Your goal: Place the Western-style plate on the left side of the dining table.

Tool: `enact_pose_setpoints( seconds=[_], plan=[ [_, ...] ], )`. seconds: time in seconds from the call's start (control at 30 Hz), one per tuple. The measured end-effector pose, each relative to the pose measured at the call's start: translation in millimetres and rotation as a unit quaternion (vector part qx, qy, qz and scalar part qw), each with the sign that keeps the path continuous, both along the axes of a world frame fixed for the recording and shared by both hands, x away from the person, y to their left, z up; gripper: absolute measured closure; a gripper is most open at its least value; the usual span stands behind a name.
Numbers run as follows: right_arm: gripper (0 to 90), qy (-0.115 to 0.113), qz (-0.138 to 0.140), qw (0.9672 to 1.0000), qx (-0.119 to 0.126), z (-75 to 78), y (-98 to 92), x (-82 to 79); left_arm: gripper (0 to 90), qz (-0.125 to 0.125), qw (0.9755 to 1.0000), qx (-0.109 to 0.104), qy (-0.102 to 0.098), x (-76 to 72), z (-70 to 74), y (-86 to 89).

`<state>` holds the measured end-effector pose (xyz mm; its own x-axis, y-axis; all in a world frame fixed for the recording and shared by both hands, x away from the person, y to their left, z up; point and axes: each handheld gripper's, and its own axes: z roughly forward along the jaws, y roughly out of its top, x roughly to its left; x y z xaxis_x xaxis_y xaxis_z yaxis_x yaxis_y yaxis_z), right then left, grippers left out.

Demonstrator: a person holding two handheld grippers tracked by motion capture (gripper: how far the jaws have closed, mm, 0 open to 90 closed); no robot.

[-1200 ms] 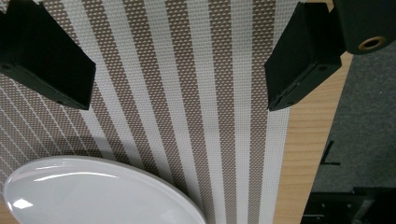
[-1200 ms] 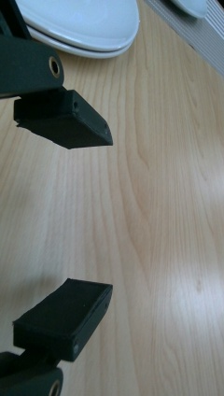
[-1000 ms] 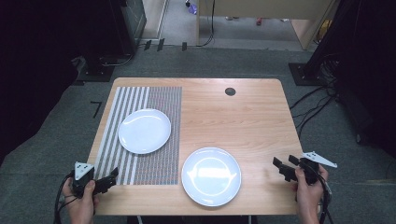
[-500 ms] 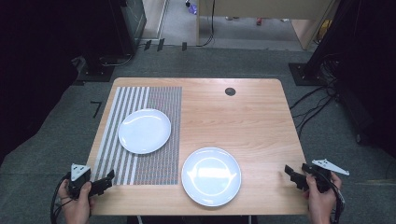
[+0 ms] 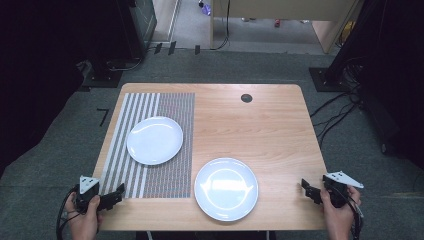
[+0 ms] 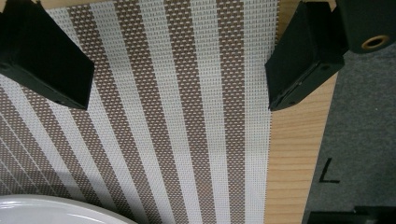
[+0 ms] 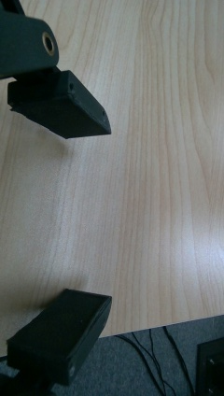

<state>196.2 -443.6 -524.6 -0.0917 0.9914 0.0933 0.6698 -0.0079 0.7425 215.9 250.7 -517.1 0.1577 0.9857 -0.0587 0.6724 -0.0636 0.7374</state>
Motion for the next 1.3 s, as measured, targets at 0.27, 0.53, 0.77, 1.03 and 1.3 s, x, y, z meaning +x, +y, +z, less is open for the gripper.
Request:
enact_pose_setpoints(
  seconds=[0.27, 0.53, 0.77, 1.03, 1.3],
  plan=[
    [15.1, 0.006, 0.001, 0.9994, -0.033, -0.7, 6.7, 1.1, 6.9, -0.003, 0.9995, 0.031, 0.005, 0.8, -1.0, -5.9],
    [15.1, 0.006, 0.001, 0.9994, -0.033, -0.7, 6.7, 1.0, 6.5, -0.003, 0.9995, 0.032, 0.006, 1.0, -1.1, -6.0],
    [15.2, 0.006, 0.001, 0.9994, -0.033, -0.7, 6.7, 1.0, 6.5, -0.003, 0.9995, 0.031, 0.006, 1.0, -1.1, -6.0],
    [15.2, 0.006, 0.001, 0.9994, -0.033, -0.7, 6.7, 1.0, 6.5, -0.003, 0.9995, 0.031, 0.006, 1.1, -1.1, -6.0],
    [15.1, 0.006, 0.001, 0.9994, -0.033, -0.7, 6.6, 1.0, 6.4, -0.002, 0.9995, 0.031, 0.006, 1.1, -1.1, -6.0]
  ],
)
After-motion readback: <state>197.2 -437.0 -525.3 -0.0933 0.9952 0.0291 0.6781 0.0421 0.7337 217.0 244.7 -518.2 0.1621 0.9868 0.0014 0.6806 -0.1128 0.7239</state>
